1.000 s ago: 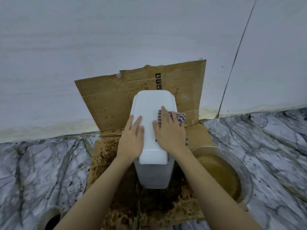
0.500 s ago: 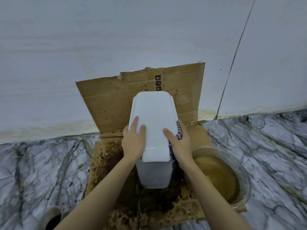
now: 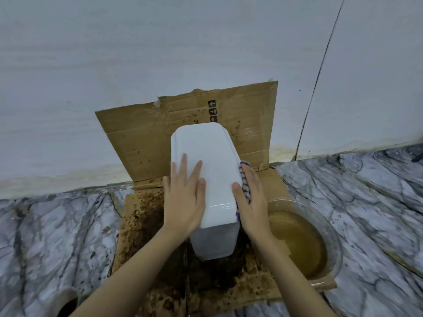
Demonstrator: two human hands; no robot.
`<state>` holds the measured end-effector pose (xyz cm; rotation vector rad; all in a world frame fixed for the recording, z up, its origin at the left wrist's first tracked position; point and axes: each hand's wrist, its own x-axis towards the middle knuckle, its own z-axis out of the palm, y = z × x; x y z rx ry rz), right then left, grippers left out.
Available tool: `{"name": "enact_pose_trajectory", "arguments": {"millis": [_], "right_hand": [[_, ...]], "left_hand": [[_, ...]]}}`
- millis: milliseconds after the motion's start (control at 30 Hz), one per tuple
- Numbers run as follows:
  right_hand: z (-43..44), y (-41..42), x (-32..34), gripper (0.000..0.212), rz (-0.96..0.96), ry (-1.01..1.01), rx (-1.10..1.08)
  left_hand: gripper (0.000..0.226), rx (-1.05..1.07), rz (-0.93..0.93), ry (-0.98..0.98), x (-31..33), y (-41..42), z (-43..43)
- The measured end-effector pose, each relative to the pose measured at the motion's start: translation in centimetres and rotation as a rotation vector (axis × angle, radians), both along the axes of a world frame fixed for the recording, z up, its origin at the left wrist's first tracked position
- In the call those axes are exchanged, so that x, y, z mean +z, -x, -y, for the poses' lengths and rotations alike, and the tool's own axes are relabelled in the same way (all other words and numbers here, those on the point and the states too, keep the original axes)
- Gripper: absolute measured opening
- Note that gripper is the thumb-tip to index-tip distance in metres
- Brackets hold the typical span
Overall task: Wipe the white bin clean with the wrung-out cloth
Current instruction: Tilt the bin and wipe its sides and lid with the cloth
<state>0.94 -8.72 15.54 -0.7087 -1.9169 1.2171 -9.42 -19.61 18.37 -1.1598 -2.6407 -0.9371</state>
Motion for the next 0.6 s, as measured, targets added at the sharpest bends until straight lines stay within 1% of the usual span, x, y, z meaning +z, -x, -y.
{"name": "enact_pose_trajectory", "arguments": {"millis": [67,167,200,233,300,333,367,400,467,500,533,600], "right_hand": [[1.1,-0.6,-0.8,0.053,-0.029,-0.164,-0.008],[2.6,-0.3,-2.1,0.053,-0.008,-0.44,0.006],[2.9,0.1,-1.8,0.053,0.011,-0.475,0.007],[2.5,0.8,-1.6,0.052,0.032,-0.468,-0.003],[0.5,2.4,-0.5,0.055,0.141,-0.424,-0.051],[-0.8,3.1,0.1,0.061,0.199,-0.377,-0.061],[-2.1,3.6,0.6,0.065,0.223,-0.275,-0.046],[-3.2,3.8,1.2,0.062,0.186,-0.108,-0.022],[-4.4,3.8,1.5,0.046,0.022,0.235,-0.004],[-4.5,3.7,1.3,0.042,-0.057,0.345,-0.023],[-4.2,3.7,1.0,0.044,-0.125,0.4,-0.051],[-3.2,3.9,0.2,0.053,-0.28,0.47,-0.108]], "left_hand": [[0.058,-0.127,-0.03,0.001,-0.2,-0.2,0.5],[0.065,-0.147,-0.067,-0.001,-0.3,-0.1,0.6],[0.069,-0.146,-0.081,0.007,-0.3,0.0,0.6],[0.07,-0.138,-0.087,0.011,-0.4,-0.1,0.6],[0.067,-0.117,-0.097,-0.01,-0.7,-0.3,0.7],[0.065,-0.12,-0.117,-0.026,-0.9,-0.5,0.8],[0.064,-0.13,-0.141,-0.036,-1.2,-0.7,0.9],[0.064,-0.144,-0.159,-0.044,-1.4,-0.8,0.9],[0.065,-0.175,-0.172,-0.059,-1.4,-0.6,0.6],[0.065,-0.186,-0.174,-0.07,-1.3,-0.3,0.3],[0.064,-0.195,-0.173,-0.083,-1.1,-0.1,0.0],[0.059,-0.205,-0.164,-0.107,-0.7,0.5,-0.7]]}}
